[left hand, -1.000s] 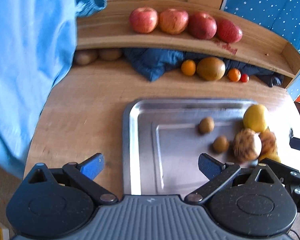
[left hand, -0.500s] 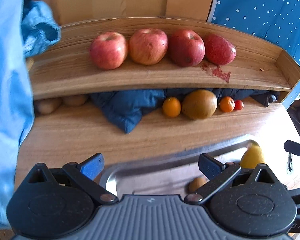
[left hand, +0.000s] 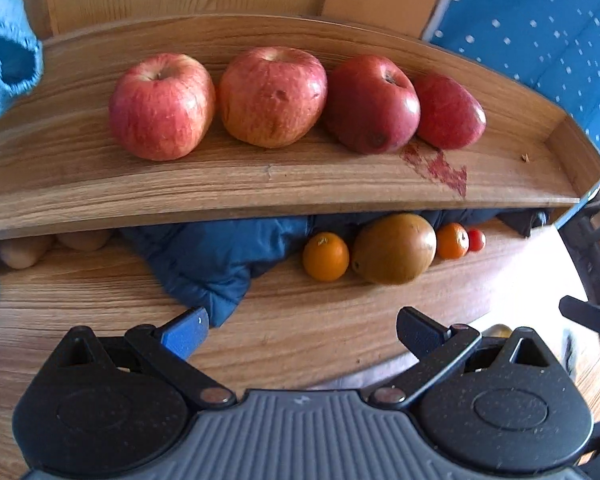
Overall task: Organize fruits
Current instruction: 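Reach the left tool to a mandarin while the right tool grips a pear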
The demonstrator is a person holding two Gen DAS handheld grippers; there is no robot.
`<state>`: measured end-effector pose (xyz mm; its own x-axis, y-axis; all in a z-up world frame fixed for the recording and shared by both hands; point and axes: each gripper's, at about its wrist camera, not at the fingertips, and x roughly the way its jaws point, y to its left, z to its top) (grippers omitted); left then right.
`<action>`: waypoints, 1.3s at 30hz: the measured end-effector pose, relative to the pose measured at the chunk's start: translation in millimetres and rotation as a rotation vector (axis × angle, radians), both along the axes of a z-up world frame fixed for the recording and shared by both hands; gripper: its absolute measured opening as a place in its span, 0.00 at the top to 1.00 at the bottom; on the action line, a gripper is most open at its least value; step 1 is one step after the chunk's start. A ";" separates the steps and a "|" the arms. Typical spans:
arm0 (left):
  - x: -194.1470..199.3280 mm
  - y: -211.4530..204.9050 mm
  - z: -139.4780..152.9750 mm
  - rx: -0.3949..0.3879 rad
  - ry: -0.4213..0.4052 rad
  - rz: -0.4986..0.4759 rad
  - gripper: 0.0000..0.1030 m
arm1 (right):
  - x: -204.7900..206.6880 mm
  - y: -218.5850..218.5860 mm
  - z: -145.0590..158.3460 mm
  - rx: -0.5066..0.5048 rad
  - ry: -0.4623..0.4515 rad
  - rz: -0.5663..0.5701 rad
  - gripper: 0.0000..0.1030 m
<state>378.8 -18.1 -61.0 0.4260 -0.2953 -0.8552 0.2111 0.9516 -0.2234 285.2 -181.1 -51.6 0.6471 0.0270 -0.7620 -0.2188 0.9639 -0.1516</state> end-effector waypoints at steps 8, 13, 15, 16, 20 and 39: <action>13.9 0.9 -10.2 -0.098 0.017 0.004 0.10 | 28.6 15.5 -9.0 -0.076 0.008 0.039 0.01; 22.1 1.4 -14.8 -0.143 0.022 0.018 0.23 | 42.1 24.1 -17.9 -0.090 0.019 0.058 0.02; 25.5 2.4 -16.9 -0.154 0.027 0.023 0.28 | 46.9 28.2 -20.7 -0.102 0.021 0.074 0.04; 26.8 2.8 -17.6 -0.158 0.026 0.025 0.33 | 49.1 30.7 -22.1 -0.112 0.020 0.085 0.05; 33.4 2.1 -21.8 -0.176 0.033 0.033 0.45 | 58.5 37.9 -27.2 -0.138 0.022 0.121 0.11; 44.0 13.5 -30.0 -0.223 0.063 0.093 0.50 | 99.0 48.9 -46.2 -0.140 0.066 0.176 0.22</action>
